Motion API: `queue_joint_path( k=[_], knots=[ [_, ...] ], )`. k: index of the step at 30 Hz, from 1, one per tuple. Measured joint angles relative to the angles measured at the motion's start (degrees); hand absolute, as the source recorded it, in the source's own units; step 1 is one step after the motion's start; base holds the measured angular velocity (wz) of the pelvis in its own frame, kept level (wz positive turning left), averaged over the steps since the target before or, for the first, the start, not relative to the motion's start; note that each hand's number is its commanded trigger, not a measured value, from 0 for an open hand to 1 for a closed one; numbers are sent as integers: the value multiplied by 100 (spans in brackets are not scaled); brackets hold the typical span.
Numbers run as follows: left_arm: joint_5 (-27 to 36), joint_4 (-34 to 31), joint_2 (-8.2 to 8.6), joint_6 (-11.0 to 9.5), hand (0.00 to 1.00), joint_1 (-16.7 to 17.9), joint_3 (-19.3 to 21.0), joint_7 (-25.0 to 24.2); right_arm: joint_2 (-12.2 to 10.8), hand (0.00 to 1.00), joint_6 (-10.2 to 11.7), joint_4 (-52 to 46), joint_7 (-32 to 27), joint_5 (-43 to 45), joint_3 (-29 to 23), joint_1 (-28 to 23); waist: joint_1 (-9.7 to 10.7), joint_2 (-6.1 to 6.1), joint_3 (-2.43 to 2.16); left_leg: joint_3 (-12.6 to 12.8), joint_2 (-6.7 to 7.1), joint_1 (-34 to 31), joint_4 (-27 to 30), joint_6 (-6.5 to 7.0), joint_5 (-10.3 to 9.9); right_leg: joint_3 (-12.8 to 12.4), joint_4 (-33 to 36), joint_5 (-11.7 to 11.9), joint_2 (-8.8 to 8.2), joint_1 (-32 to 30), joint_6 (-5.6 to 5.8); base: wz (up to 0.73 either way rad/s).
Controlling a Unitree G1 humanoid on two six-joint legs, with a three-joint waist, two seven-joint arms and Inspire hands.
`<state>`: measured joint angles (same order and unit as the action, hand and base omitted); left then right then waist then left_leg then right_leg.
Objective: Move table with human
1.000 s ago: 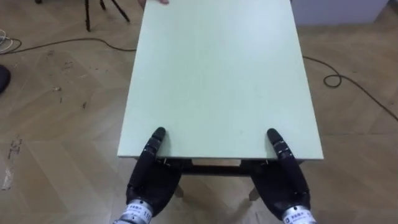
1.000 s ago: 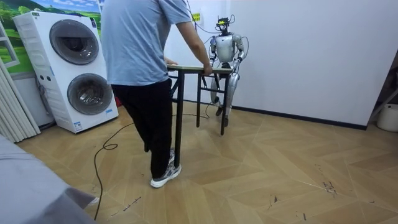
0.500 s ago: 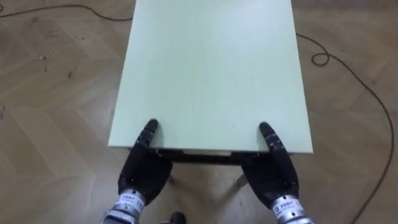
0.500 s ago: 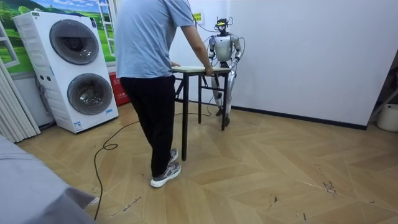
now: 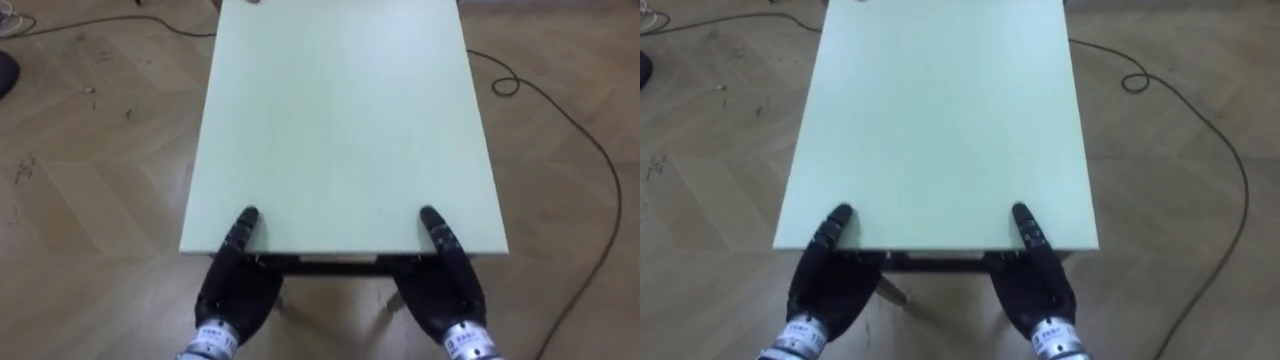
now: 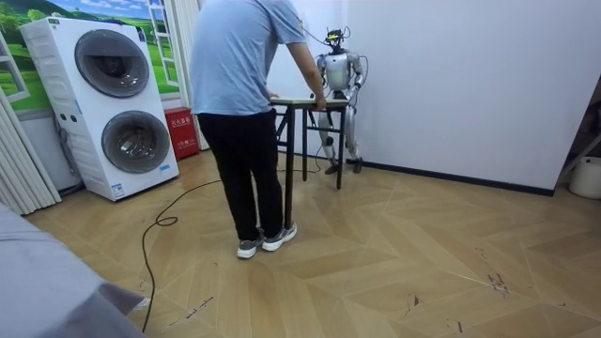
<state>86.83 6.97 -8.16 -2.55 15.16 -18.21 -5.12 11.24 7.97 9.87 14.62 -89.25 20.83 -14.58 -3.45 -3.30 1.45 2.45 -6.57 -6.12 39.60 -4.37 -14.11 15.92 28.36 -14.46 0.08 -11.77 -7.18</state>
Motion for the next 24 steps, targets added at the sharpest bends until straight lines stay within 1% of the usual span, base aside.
queue_joint_path(
  k=[1,2,3,4,5,6,7,8,9,10,11,12,13,14,15,16,17,18,19,20,21,22,23,24],
  knots=[
    [-7,-10,-7,1,100,-3,-17,1,-4,100,79,-1,5,-10,29,-24,22,12,-19,-44,79,259,-670,-46,20,-227,-147,161,9,-35,-4,42],
    [-28,-23,-7,0,100,-25,-6,0,-12,100,89,-6,9,-20,30,-6,14,16,-21,-52,101,367,-949,-60,30,-274,-208,226,-17,-60,-6,4],
    [-27,-28,13,-10,100,-68,24,-1,4,100,91,-8,7,-31,44,77,-32,4,-14,-14,108,506,-1329,-74,20,-126,145,266,-123,-294,5,-17],
    [-10,-14,122,-55,100,-78,63,-1,48,100,95,-10,-85,-85,143,203,11,-30,70,92,77,717,-1557,-150,-71,-247,1563,430,-329,-947,-22,-12],
    [37,35,163,-95,100,-72,57,-5,107,100,111,-10,-138,-147,214,230,114,-78,129,179,-13,862,-1568,-130,-186,-357,2165,405,-258,-1363,-16,21],
    [57,40,129,-196,100,4,11,-47,127,100,202,-14,-166,-157,304,203,200,-318,-50,220,-268,802,-1465,-68,-664,-615,1494,261,207,-1748,219,47],
    [113,-170,-154,-267,100,-41,-3,-76,-84,100,287,-99,-130,-73,346,204,220,4,19,220,-187,613,-1034,-123,-1169,-688,371,960,164,-1967,-111,37],
    [141,-68,-105,-299,100,-132,-9,-128,-44,100,317,-116,-125,-58,334,250,183,-135,56,121,-276,466,-653,-159,-1489,-449,644,895,140,-2060,93,-8],
    [145,-25,9,-335,100,-144,18,-66,15,100,306,-6,-135,-52,358,432,139,-257,37,-121,-196,91,-59,-104,-1745,-131,520,966,137,-2145,-236,-39],
    [168,-22,58,-339,100,-142,17,-70,38,100,296,24,-135,-7,350,532,171,-243,41,-223,58,-84,74,-88,-1752,54,360,1075,10,-2170,-312,-27],
    [172,-21,82,-330,100,-152,1,-70,56,100,284,23,-135,8,334,540,193,-241,37,-242,157,-127,22,-75,-1732,203,253,1140,-68,-2136,-338,11],
    [172,-2,104,-325,100,-181,-21,-68,73,100,281,20,-133,0,314,534,261,-237,29,-135,234,-112,-215,-6,-1715,418,12,1294,-143,-2045,-358,54],
    [172,69,92,-333,100,-253,-41,-68,57,100,257,34,-134,-45,296,510,401,-185,28,-85,236,-112,-499,75,-1713,554,-240,1456,-226,-1936,-330,60],
    [170,149,99,-340,100,-298,-70,-68,51,100,259,37,-134,-56,278,461,440,-156,14,-49,250,-95,-649,191,-1674,569,-372,1542,-252,-1881,-294,55],
    [128,316,130,-340,100,-332,-109,-68,24,100,230,63,-134,-29,217,318,459,-92,-19,44,305,-31,-799,327,-1530,543,-685,1786,-269,-1694,-211,26],
    [125,376,130,-321,100,-263,-140,-68,13,100,168,62,-134,43,165,174,453,-49,-50,108,354,43,-916,406,-1400,505,-1023,2028,-284,-1504,-146,14],
    [124,376,113,-317,100,-222,-161,-69,5,100,123,62,-134,45,139,116,459,-25,-62,143,434,69,-966,440,-1346,445,-1175,2156,-291,-1434,-110,0],
    [124,378,100,-319,100,-151,-208,-68,-16,100,51,62,-134,89,51,14,472,22,-85,161,543,90,-1032,520,-1237,348,-1399,2349,-360,-1341,3,0],
    [124,387,102,-323,100,-112,-270,-67,-7,100,5,63,-133,91,26,-53,495,40,-77,197,664,99,-1062,617,-1146,254,-1522,2500,-448,-1277,241,0],
    [125,397,101,-325,100,-103,-288,-67,8,100,-15,65,-133,87,18,-68,511,45,-74,215,722,97,-1076,661,-1101,218,-1580,2563,-495,-1259,451,5],
    [124,405,101,-327,100,-101,-304,-50,15,100,-61,70,-135,68,-24,-87,530,55,-54,256,775,90,-1123,738,-1021,125,-1518,2585,-563,-1259,875,25],
    [89,433,111,-326,100,-104,-326,-21,-9,100,-93,69,-136,37,-85,-186,589,42,-40,343,719,93,-1117,754,-959,-161,-804,2192,-635,-1326,810,43],
    [59,431,106,-325,100,-106,-343,5,-24,100,-94,66,-135,-1,-87,-248,620,54,-34,384,681,97,-1131,742,-920,-320,-346,1830,-675,-1339,744,67],
    [-38,425,99,-331,100,-116,-347,28,-43,100,-79,65,-117,-78,-76,-334,642,129,-39,577,593,100,-1214,692,-834,-460,492,1152,-788,-1311,729,58]
  ],
)
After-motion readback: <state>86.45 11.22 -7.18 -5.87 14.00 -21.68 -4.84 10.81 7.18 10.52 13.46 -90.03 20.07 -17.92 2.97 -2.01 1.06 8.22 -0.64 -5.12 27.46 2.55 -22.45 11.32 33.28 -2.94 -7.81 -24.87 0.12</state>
